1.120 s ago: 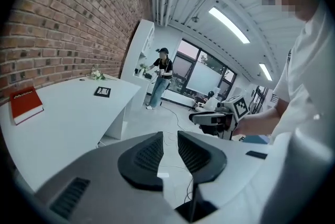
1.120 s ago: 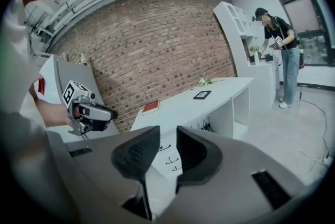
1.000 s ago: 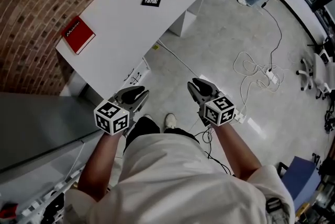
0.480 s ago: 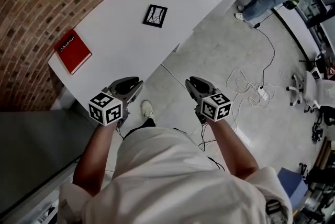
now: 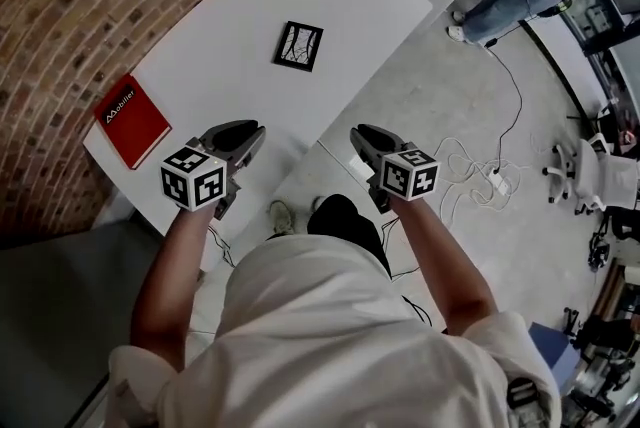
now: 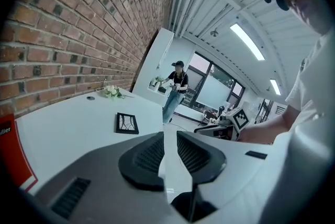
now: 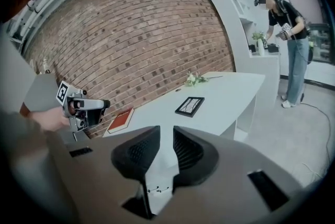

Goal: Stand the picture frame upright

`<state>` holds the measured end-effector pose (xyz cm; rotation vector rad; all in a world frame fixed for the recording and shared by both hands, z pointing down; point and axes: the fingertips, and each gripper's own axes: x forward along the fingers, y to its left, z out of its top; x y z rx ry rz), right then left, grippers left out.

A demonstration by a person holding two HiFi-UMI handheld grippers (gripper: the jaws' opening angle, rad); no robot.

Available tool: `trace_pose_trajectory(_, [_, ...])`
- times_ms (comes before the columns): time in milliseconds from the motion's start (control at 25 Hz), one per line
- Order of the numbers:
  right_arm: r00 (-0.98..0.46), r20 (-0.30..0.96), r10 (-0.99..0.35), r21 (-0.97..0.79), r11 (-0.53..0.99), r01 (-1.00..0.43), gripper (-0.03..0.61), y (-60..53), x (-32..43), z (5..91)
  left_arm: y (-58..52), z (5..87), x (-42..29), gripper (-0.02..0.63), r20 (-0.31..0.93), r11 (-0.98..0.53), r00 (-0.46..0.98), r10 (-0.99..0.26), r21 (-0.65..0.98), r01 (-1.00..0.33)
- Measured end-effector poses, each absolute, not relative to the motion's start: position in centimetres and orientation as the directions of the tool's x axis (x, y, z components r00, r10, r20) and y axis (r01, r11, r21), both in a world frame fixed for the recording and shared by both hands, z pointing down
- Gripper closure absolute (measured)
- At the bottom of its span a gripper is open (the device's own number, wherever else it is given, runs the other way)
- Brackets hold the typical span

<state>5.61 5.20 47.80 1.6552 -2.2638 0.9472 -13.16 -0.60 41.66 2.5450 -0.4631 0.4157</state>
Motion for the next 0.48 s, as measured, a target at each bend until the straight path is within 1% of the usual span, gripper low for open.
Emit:
trace_pose_trajectory(120, [-0.39, 0.499, -0.774, -0.393, 0.199, -0.898, 0.501, 1.4, 6.5, 48.6, -3.9, 42.4, -11.8, 0.54, 0.387, -0.802, 0.887, -0.253, 0.429, -0.416])
trace_pose_trajectory(480, [-0.474, 0.516, -0.714, -0.449, 0.246, -0.859, 0.5, -10.5, 9.5, 52.3, -13.1, 47.2, -6.6, 0.538, 0.484, -0.757, 0.833, -0.268, 0.43, -0.493])
